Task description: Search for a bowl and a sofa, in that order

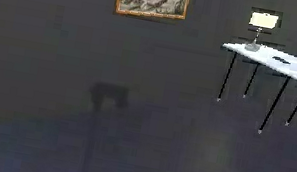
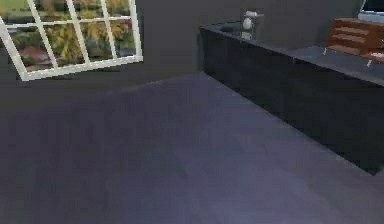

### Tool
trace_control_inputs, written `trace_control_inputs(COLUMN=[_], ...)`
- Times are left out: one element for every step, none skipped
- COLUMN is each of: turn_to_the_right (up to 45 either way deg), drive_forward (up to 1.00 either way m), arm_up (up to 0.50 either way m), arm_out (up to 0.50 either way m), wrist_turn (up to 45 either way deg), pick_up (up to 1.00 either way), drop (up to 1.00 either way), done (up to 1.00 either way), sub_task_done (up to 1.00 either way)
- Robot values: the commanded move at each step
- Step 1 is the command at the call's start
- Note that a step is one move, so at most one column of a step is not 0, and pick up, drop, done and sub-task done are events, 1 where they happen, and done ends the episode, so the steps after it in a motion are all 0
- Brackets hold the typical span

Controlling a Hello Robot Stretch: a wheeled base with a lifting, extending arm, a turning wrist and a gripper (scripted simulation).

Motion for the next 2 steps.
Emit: trace_control_inputs(turn_to_the_right=[30.0,0.0], drive_forward=[0.00,1.00], arm_up=[0.00,0.00], arm_out=[0.00,0.00], wrist_turn=[0.0,0.0], pick_up=[0.00,0.00], drop=[0.00,0.00], done=[0.00,0.00], sub_task_done=[0.00,0.00])
